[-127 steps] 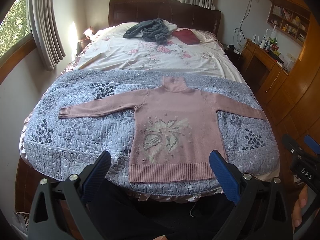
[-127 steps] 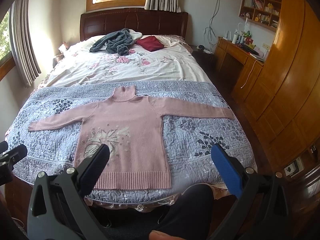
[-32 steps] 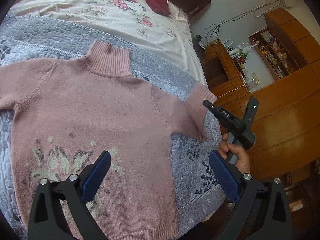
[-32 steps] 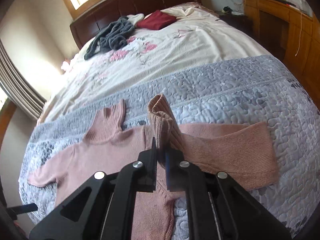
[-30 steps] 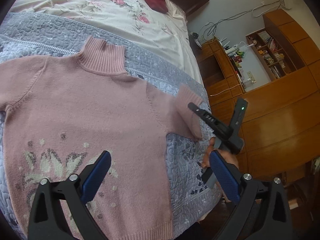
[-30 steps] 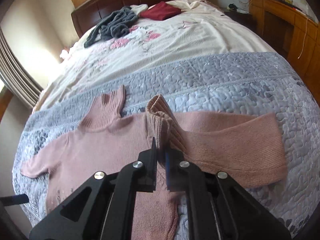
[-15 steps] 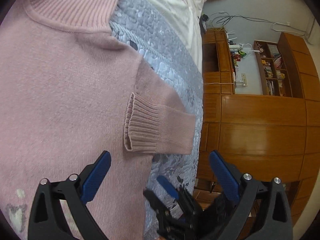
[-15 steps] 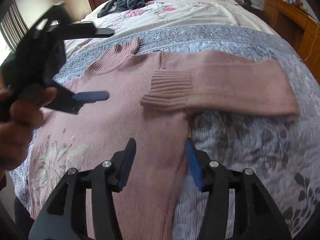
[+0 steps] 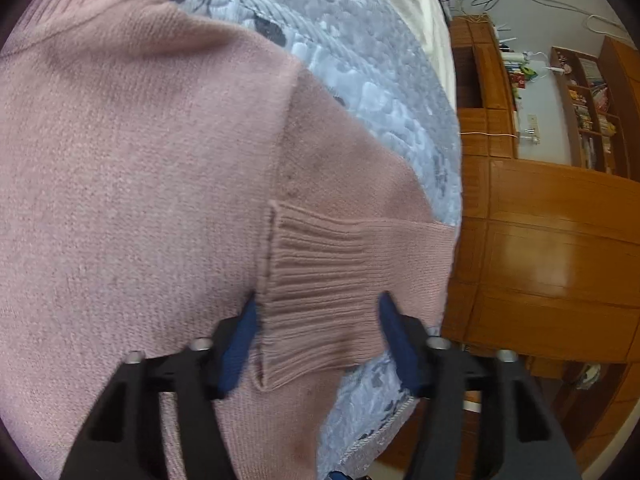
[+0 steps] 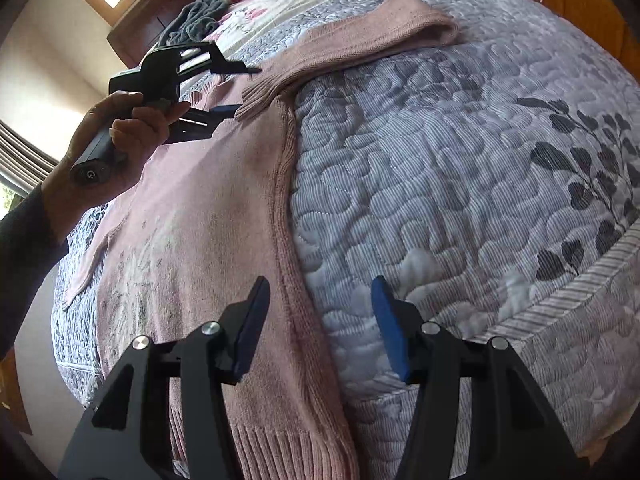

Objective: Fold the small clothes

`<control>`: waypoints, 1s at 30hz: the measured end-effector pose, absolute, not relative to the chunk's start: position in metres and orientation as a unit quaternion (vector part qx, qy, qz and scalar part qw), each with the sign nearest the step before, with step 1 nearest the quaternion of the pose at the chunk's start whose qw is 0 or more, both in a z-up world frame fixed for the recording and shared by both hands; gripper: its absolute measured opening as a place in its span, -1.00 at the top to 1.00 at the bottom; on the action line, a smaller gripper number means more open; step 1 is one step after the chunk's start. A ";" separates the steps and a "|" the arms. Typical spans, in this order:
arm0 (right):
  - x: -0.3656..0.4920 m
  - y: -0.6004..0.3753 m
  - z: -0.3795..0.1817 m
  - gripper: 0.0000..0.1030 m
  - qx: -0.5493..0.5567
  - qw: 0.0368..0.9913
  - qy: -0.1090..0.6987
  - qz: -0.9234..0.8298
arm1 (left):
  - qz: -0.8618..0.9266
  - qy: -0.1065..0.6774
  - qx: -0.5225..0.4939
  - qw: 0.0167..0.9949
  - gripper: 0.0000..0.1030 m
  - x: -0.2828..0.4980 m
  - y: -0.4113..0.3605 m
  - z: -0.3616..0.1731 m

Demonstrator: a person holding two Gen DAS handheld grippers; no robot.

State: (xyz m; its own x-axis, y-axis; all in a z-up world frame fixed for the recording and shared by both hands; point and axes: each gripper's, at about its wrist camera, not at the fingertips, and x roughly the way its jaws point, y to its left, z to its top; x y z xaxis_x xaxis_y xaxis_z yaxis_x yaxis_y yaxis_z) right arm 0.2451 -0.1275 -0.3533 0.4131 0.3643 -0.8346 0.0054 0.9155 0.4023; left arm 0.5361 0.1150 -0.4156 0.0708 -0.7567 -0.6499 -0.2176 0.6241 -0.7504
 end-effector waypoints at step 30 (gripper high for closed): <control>0.225 -0.069 -0.293 -0.03 0.141 0.837 0.507 0.146 | -0.170 0.547 -0.390 0.722 0.92 0.486 0.346 -0.290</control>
State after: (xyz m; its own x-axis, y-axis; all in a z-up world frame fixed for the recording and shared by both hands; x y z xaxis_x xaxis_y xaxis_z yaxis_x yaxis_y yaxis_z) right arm 0.2248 -0.0694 -0.2930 0.4426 0.3884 -0.8082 -0.1016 0.9172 0.3851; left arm 0.4865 0.3458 -0.2904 0.3450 -0.6706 -0.6568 -0.1813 0.6389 -0.7476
